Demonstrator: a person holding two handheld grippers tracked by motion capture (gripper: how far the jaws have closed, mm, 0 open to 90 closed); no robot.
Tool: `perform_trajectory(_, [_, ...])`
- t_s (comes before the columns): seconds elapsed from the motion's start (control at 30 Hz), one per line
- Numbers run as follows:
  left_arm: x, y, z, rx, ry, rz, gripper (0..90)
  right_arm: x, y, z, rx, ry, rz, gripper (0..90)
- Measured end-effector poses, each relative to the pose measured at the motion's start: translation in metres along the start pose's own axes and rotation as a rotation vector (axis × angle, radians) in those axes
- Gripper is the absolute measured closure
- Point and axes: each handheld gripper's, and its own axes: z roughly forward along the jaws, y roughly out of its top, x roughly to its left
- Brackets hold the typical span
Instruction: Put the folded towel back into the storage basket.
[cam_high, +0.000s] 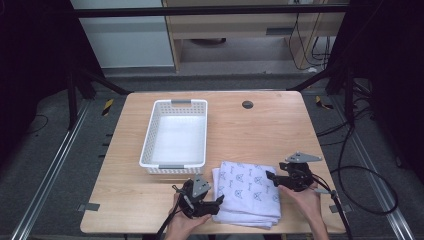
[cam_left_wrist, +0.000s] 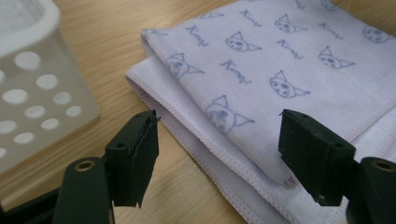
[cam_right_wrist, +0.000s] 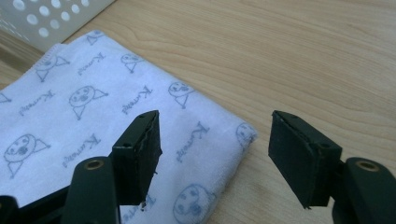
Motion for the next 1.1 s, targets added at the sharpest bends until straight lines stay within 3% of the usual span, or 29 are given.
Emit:
perform_trajectory(0.57, [-0.008, -0.008, 0.022, 0.057, -0.013, -0.003, 25.0, 0.004, -0.006, 0.017, 0.083, -0.003, -0.02, 36.0])
perform_trajectory(1.1, [-0.005, -0.009, 0.028, 0.082, -0.044, -0.043, 24.7, 0.005, -0.009, 0.024, 0.104, -0.011, -0.012, 36.3])
